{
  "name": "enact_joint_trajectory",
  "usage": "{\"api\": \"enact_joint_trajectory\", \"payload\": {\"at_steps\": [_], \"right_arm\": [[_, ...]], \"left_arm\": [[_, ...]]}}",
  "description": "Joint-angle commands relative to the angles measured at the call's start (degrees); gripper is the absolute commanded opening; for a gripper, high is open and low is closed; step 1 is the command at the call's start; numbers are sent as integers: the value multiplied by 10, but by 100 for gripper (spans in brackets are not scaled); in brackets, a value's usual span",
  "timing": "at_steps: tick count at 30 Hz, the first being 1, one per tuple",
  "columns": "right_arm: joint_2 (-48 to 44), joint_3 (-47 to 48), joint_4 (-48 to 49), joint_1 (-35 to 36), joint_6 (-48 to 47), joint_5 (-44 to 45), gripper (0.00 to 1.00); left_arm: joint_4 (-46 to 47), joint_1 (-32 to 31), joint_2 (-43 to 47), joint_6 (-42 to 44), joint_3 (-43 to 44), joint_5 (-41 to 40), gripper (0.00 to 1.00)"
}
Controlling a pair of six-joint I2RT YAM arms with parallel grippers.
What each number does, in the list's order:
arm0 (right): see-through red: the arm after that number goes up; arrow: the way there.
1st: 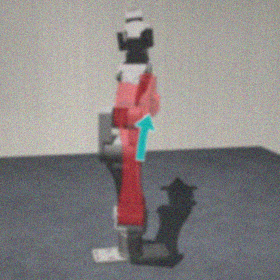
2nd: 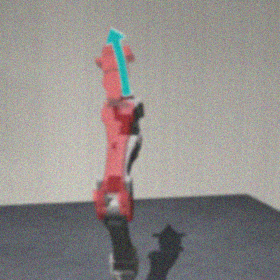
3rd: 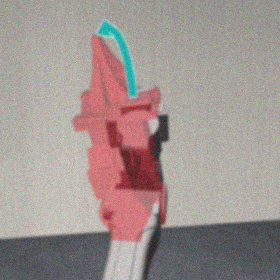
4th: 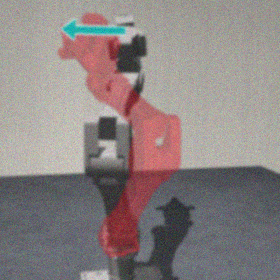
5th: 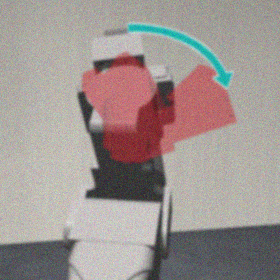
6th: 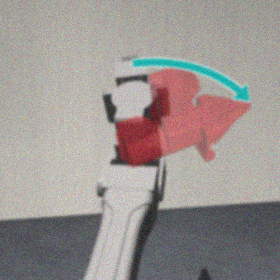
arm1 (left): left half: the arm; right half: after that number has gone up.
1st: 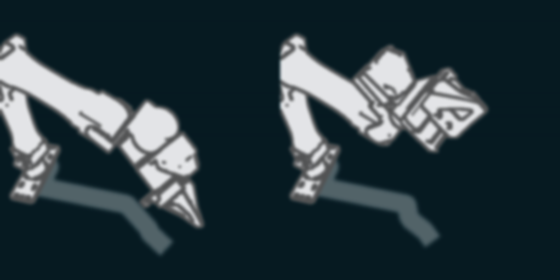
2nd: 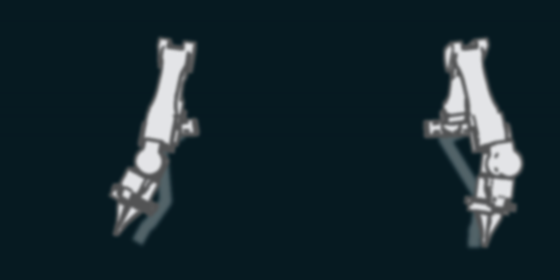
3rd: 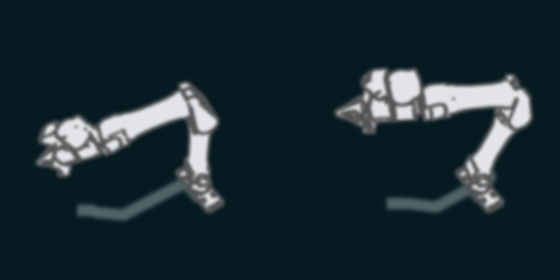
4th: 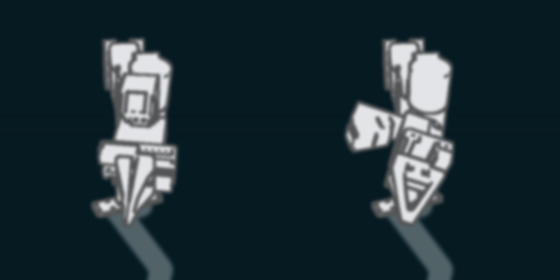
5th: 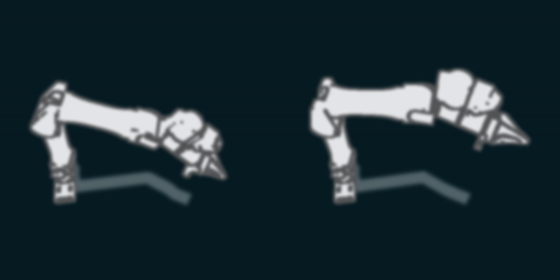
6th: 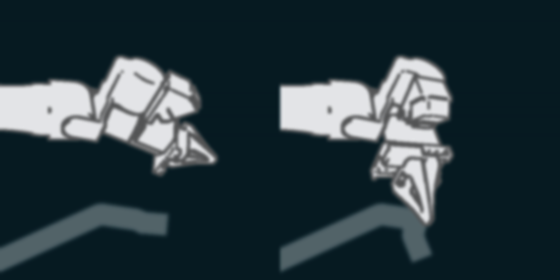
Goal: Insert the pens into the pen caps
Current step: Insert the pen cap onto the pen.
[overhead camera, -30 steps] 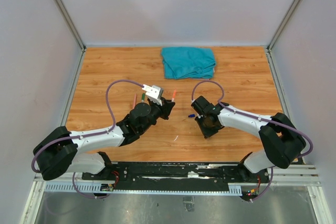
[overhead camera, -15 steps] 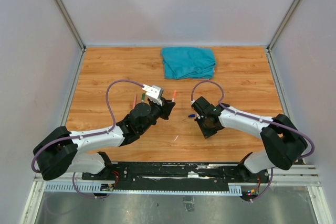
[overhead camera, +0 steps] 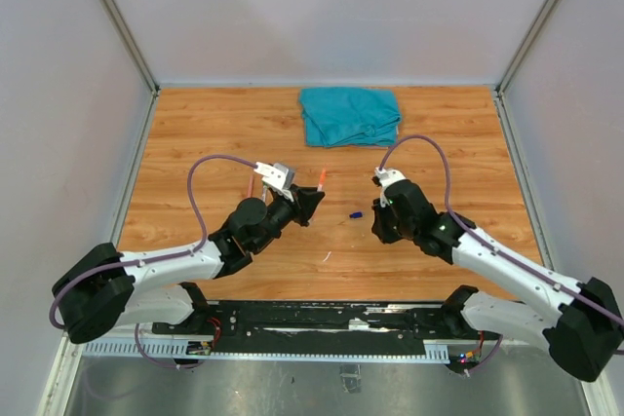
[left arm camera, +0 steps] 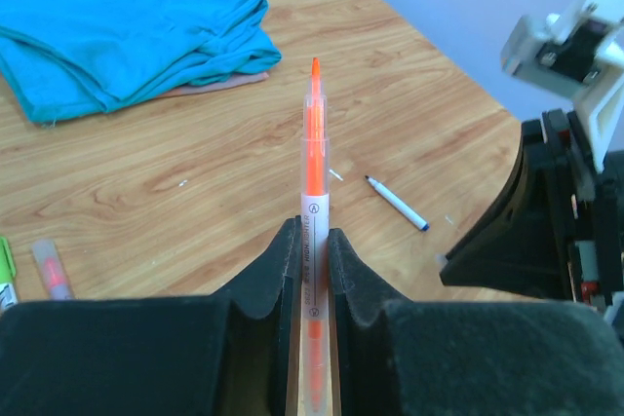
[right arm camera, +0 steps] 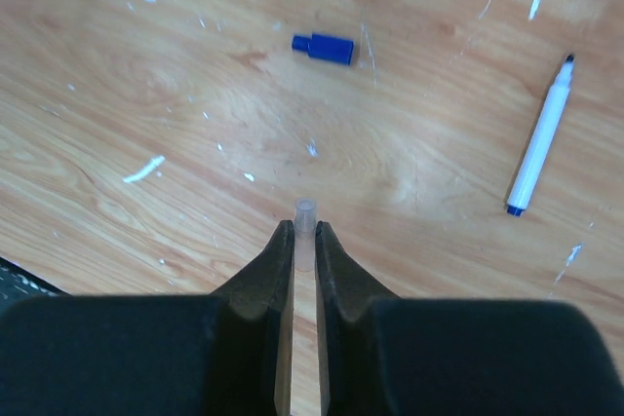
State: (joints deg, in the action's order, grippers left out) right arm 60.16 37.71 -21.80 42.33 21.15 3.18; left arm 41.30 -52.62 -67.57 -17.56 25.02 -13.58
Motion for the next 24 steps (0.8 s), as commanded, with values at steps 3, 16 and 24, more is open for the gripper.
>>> {"api": "enact_joint_trajectory", "payload": {"at_steps": [3, 16, 24], "right_arm": [[-108, -56, 135, 5, 33, 44, 1], [-190, -142, 458, 5, 89, 29, 1], [-130, -144, 657, 5, 141, -27, 1]], "left_arm": [[80, -1, 28, 15, -31, 45, 0], [131, -18, 26, 29, -49, 98, 1], [122, -18, 17, 37, -40, 108, 0]]}}
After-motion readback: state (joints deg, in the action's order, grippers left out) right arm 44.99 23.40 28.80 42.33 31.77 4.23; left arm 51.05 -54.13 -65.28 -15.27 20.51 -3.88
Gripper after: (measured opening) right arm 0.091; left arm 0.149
